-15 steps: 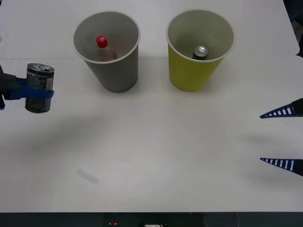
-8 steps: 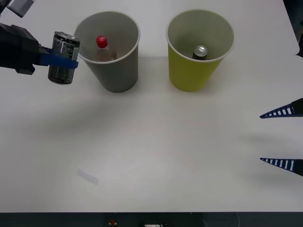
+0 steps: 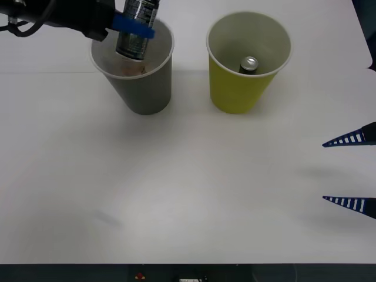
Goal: Put the can into the green bin and the plastic bottle into the gray bin
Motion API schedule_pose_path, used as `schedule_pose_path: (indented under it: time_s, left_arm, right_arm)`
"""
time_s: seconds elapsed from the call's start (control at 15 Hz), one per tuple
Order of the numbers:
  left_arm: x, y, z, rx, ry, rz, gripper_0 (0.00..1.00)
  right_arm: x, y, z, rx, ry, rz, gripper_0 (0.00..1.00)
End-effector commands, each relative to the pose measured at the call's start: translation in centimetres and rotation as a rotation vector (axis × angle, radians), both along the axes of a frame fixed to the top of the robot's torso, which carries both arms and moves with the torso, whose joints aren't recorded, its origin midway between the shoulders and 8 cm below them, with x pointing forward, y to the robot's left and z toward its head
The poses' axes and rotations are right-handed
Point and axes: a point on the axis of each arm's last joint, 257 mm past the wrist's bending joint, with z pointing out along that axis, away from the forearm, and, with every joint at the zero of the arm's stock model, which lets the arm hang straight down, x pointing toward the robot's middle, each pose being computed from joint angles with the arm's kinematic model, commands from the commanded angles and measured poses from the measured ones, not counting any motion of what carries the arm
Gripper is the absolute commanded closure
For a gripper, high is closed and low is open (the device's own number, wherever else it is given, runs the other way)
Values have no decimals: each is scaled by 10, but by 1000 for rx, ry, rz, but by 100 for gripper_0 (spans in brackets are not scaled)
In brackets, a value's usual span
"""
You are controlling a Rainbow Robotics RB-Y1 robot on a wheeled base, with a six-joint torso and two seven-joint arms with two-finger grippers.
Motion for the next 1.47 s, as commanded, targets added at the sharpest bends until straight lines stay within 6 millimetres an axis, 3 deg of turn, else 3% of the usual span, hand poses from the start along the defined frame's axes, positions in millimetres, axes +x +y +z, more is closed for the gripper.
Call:
schedule_pose_path:
  time_s: [0.07,0.27,0.53,0.67,0.93,1.47]
  left_arm:
    - [9,-39,12,40,-33,-31,100]
    - [14,-85,17,115,-80,-57,100]
    - [16,-128,11,209,-89,-94,100]
    - [19,-140,9,232,-78,-106,100]
    - [31,-159,-23,320,-26,-106,100]
    - [74,-204,-26,240,-76,-52,100]
  right_arm:
    - [0,0,0,0,0,0,0]
    - [0,0,0,0,0,0,0]
    - [0,0,0,0,0,0,0]
    - [0,0,0,0,0,0,0]
    - [0,0,0,0,0,0,0]
    - [0,0,0,0,0,0,0]
